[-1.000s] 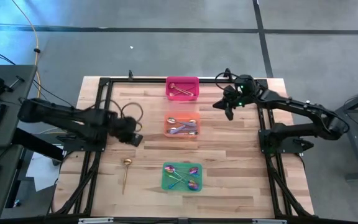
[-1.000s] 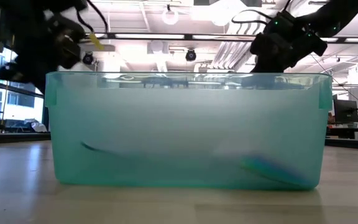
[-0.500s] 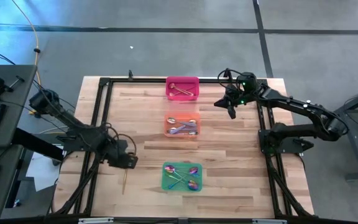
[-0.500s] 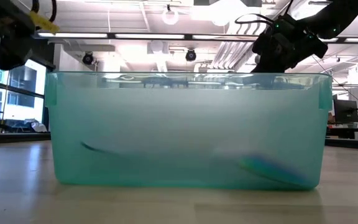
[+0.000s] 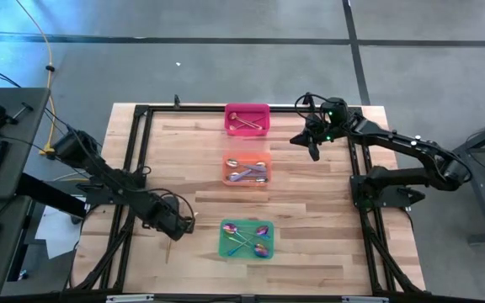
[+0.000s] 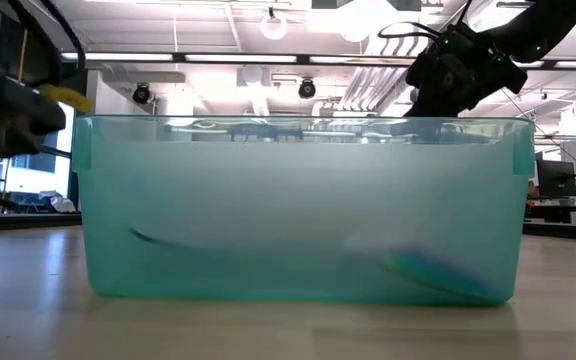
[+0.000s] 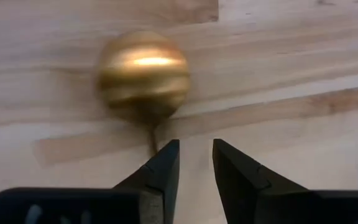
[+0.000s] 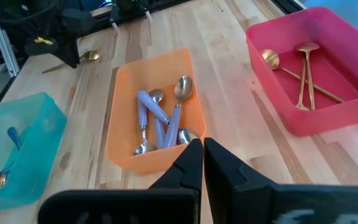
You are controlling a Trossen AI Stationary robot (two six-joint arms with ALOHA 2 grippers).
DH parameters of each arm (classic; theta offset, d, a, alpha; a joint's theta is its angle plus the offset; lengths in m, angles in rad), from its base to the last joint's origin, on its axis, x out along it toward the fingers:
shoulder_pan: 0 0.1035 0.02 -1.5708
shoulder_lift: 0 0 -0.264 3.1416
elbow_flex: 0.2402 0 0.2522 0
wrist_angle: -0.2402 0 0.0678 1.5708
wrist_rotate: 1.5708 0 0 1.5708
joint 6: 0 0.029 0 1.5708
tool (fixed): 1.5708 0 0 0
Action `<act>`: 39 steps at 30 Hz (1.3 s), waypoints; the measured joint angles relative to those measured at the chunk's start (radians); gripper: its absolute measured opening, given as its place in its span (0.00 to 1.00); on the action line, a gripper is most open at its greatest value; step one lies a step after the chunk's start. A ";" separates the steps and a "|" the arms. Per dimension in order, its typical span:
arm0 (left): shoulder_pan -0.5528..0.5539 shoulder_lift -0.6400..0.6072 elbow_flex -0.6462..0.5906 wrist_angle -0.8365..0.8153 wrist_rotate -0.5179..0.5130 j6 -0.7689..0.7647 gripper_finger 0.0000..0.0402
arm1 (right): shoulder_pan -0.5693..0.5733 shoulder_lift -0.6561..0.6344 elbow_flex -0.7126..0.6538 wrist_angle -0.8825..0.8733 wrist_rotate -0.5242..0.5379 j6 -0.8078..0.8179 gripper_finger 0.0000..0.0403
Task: Sort silverware by color (type)
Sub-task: Put the gold spoon into the red bin
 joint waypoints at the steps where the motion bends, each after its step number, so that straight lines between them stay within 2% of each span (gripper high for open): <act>1: 0.000 0.014 -0.011 0.034 -0.004 0.000 0.21 | 0.000 0.000 0.000 0.002 0.000 0.000 0.00; 6: 0.010 0.044 -0.022 0.081 -0.007 -0.007 0.16 | 0.000 0.000 0.000 0.016 0.000 -0.014 0.00; 12: 0.043 0.015 -0.027 0.084 -0.018 0.022 0.02 | 0.000 0.000 0.000 0.018 0.000 -0.026 0.00; 17: 0.101 -0.046 -0.029 0.101 -0.132 0.093 0.00 | 0.000 0.000 0.000 0.017 0.000 -0.026 0.00; 19: 0.140 -0.078 -0.029 0.093 -0.212 0.115 0.00 | 0.000 0.000 0.000 0.019 0.000 -0.026 0.00; 22: 0.218 -0.136 -0.029 0.094 -0.325 0.206 0.00 | 0.000 0.000 0.000 0.031 0.001 -0.026 0.00; 26: 0.366 -0.223 -0.029 0.092 -0.347 0.448 0.00 | 0.001 0.001 0.000 0.074 0.020 0.009 0.00; 29: 0.506 -0.286 -0.029 0.092 -0.328 0.659 0.00 | 0.000 0.001 0.000 0.120 0.063 0.074 0.00; 33: 0.666 -0.356 -0.029 0.124 -0.185 0.823 0.00 | 0.000 0.001 0.000 0.150 0.103 0.159 0.00; 36: 0.681 -0.390 -0.027 0.100 -0.075 0.861 0.00 | 0.001 0.001 0.000 0.156 0.128 0.203 0.00; 39: 0.635 -0.405 -0.027 0.014 -0.035 0.785 0.00 | 0.000 0.001 0.000 0.158 0.140 0.211 0.00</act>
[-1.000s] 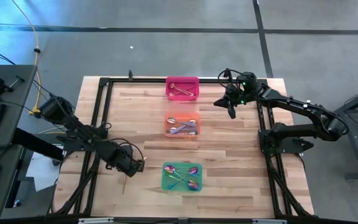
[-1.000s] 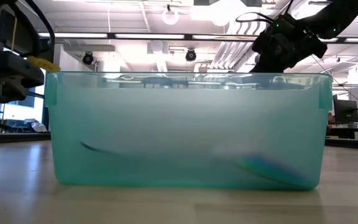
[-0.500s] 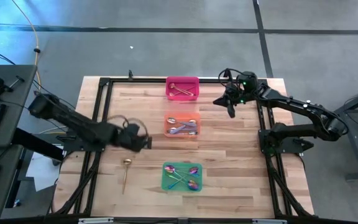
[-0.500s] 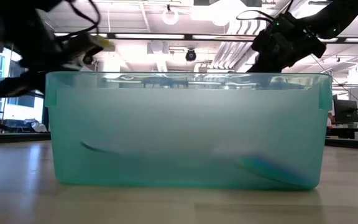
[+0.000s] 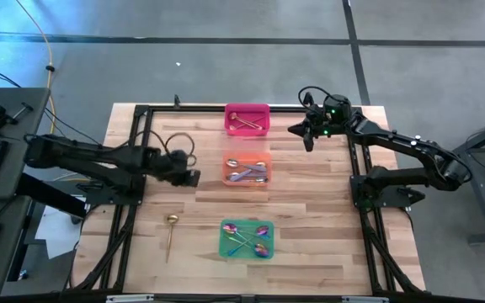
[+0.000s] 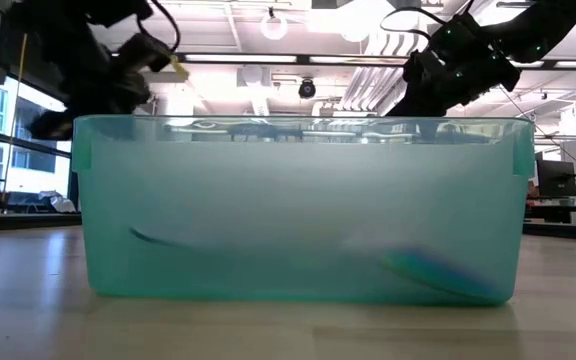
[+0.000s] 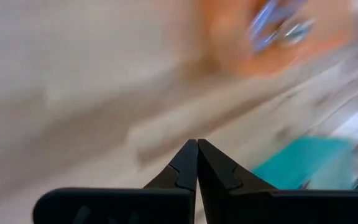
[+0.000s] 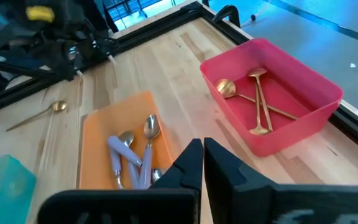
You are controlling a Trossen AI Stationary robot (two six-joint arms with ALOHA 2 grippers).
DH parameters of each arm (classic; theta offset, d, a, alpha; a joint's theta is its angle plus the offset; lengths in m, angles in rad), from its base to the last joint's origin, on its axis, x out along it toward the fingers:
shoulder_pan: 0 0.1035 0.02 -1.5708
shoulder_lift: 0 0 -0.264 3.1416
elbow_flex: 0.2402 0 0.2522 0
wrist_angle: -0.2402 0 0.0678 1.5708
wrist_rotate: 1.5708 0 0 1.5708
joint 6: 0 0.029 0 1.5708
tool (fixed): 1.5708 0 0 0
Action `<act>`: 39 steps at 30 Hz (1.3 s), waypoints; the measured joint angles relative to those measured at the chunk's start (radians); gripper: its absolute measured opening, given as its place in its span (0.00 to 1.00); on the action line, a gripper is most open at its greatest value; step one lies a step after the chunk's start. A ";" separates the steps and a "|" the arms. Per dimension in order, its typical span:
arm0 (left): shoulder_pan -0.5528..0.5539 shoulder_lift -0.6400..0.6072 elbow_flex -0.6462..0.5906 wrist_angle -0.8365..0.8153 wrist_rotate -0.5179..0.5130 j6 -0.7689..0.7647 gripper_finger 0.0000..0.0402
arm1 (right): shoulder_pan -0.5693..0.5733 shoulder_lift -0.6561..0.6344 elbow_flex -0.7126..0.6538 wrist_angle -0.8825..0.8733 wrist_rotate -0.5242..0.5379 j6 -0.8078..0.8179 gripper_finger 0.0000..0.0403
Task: Sort silverware by color (type)
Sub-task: Put the gold spoon into the red bin
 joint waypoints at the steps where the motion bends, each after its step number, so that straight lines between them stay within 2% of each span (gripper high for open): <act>1: -0.029 -0.001 0.000 -0.031 0.005 -0.037 0.00 | 0.000 0.000 0.000 0.000 0.000 0.000 0.00; 5: -0.169 0.011 0.000 -0.094 0.008 -0.232 0.00 | 0.000 0.000 0.000 0.000 0.000 -0.001 0.00; 11: -0.372 0.082 0.000 -0.101 0.006 -0.567 0.00 | 0.000 0.004 0.000 -0.005 0.000 -0.031 0.00; 14: -0.449 0.140 0.001 -0.103 0.047 -0.712 0.00 | 0.000 0.010 0.000 -0.003 -0.004 -0.041 0.00; 17: -0.512 0.213 0.031 -0.184 0.109 -0.840 0.02 | 0.000 0.013 0.000 -0.008 -0.007 -0.053 0.00; 21: -0.563 0.296 0.070 -0.246 0.186 -0.883 0.08 | 0.000 0.015 0.000 -0.015 -0.009 -0.062 0.00; 26: -0.577 0.355 0.074 -0.149 0.179 -0.881 0.18 | 0.000 0.019 0.000 -0.016 -0.010 -0.079 0.00; 32: -0.576 0.399 0.073 -0.154 0.178 -0.884 0.30 | 0.000 0.019 0.000 -0.014 -0.011 -0.087 0.00; 39: -0.557 0.428 0.059 -0.141 0.174 -0.870 0.33 | 0.000 0.019 0.000 -0.014 -0.011 -0.078 0.00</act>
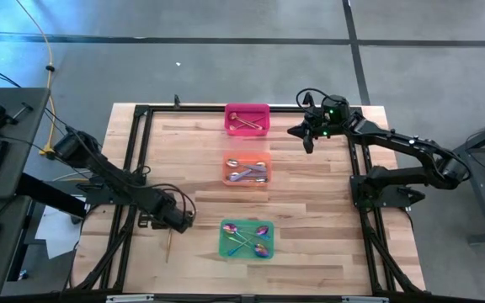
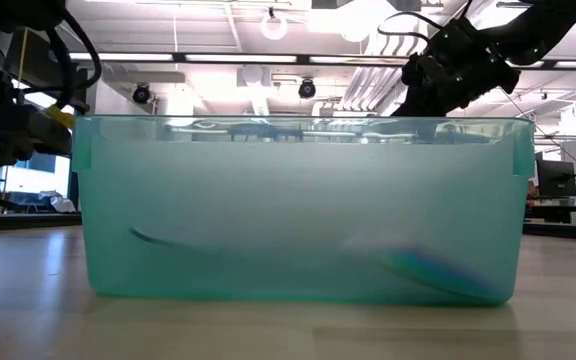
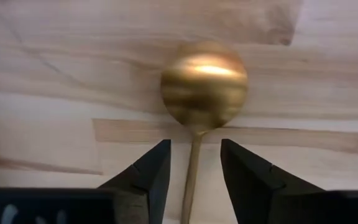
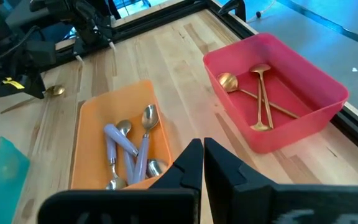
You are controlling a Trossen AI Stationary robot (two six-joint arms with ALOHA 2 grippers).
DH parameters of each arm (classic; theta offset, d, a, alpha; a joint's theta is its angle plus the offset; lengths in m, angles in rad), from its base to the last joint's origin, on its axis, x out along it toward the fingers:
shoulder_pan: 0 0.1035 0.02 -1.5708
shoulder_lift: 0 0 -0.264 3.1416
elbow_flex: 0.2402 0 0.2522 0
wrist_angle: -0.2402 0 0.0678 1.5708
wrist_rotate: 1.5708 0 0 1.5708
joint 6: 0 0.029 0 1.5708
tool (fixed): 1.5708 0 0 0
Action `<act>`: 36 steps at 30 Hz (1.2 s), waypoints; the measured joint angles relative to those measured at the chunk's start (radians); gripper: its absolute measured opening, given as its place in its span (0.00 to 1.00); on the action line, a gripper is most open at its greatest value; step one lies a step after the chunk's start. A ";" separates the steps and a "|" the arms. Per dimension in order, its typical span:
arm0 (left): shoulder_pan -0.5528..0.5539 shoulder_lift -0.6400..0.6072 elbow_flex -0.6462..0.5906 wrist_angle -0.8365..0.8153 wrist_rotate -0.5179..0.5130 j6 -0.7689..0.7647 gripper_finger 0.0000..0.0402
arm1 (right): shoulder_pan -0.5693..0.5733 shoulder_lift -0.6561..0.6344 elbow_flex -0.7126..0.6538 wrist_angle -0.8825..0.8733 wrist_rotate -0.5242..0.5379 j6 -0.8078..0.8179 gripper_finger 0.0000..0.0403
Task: Sort silverware by color (type)
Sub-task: Put the gold spoon into the red bin
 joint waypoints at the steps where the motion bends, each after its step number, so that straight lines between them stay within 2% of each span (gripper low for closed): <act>1: 0.004 0.005 0.000 0.006 0.000 0.017 0.32 | 0.000 0.000 0.000 -0.001 0.000 0.000 0.00; 5: 0.021 0.038 0.000 0.031 0.000 0.077 0.25 | 0.000 0.000 0.000 -0.001 0.000 -0.001 0.00; 12: 0.071 0.073 0.003 0.063 0.023 0.224 0.03 | 0.000 0.000 0.000 0.007 0.000 0.000 0.00; 16: 0.113 0.050 0.000 0.057 0.037 0.339 0.02 | 0.000 0.000 0.000 0.007 0.000 0.000 0.00; 21: 0.204 -0.009 -0.002 0.042 -0.025 0.476 0.01 | 0.000 0.000 0.000 0.007 0.000 0.001 0.00; 25: 0.331 -0.063 -0.002 0.055 -0.068 0.612 0.01 | 0.000 0.000 0.000 0.007 0.000 0.004 0.00; 29: 0.502 -0.104 0.002 0.081 -0.098 0.792 0.01 | 0.000 0.000 0.000 0.006 0.002 0.026 0.00; 36: 0.822 -0.077 0.099 0.069 -0.109 1.261 0.00 | 0.000 0.000 0.000 0.006 0.006 0.051 0.00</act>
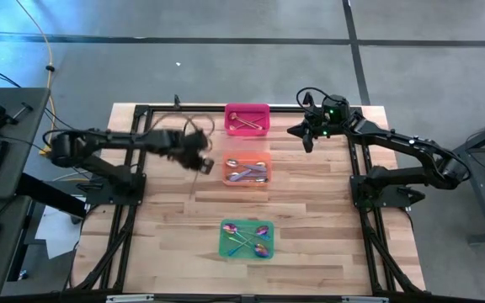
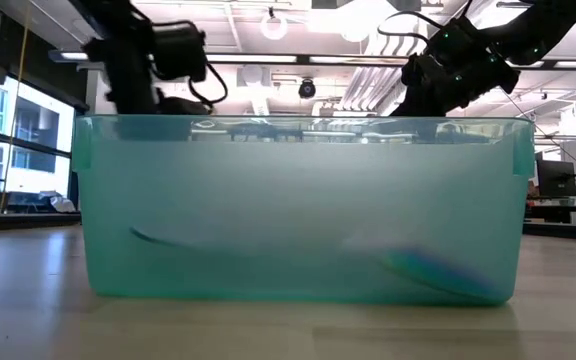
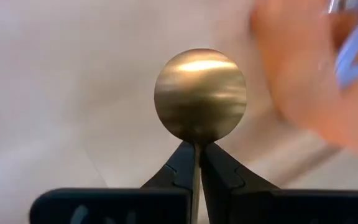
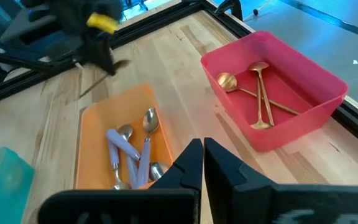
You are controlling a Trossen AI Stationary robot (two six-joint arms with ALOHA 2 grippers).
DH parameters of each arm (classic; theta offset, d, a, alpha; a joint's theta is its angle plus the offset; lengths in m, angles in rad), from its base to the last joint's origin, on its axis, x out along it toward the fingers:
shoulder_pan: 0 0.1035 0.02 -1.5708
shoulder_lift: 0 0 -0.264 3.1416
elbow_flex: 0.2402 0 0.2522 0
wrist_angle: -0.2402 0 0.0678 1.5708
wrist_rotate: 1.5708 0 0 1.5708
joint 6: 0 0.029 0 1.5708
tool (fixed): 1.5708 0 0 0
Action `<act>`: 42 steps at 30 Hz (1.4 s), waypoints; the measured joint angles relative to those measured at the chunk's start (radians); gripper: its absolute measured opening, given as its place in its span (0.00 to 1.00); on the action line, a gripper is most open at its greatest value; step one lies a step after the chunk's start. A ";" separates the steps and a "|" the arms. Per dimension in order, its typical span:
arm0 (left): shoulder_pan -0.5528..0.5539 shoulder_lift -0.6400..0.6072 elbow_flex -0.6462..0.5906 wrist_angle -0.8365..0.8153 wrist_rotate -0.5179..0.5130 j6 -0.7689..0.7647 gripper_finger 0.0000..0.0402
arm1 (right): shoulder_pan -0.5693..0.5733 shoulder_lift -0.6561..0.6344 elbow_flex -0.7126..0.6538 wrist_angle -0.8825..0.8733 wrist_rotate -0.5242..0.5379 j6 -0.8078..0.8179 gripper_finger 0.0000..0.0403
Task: Sort silverware by color (type)
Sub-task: Put the gold spoon into the red bin
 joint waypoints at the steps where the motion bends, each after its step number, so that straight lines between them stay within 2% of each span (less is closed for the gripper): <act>1: 0.045 0.012 0.020 -0.005 0.003 0.063 0.00 | 0.000 0.000 0.000 0.000 0.000 0.003 0.00; 7: 0.268 0.127 0.186 -0.023 -0.022 0.391 0.00 | 0.000 0.000 0.000 0.000 0.031 0.020 0.00; 11: 0.350 0.237 0.335 -0.020 -0.027 0.540 0.00 | 0.000 0.000 0.000 0.000 0.054 0.023 0.00; 15: 0.386 0.363 0.515 -0.044 -0.029 0.668 0.00 | 0.000 0.000 0.000 0.000 0.055 0.028 0.00; 19: 0.406 0.485 0.728 -0.136 -0.025 0.765 0.00 | 0.000 0.000 0.000 0.000 0.056 0.030 0.00; 23: 0.412 0.569 0.926 -0.181 -0.017 0.829 0.00 | 0.000 0.000 0.000 0.000 0.057 0.030 0.00; 29: 0.407 0.696 1.136 -0.185 0.005 0.860 0.00 | 0.000 0.000 0.000 0.000 0.057 0.030 0.00; 34: 0.387 0.776 1.230 -0.177 0.042 0.863 0.00 | 0.000 0.000 0.000 0.000 0.058 0.030 0.00; 42: 0.362 0.845 1.233 -0.188 0.049 0.899 0.00 | 0.000 0.000 0.000 0.000 0.059 0.030 0.00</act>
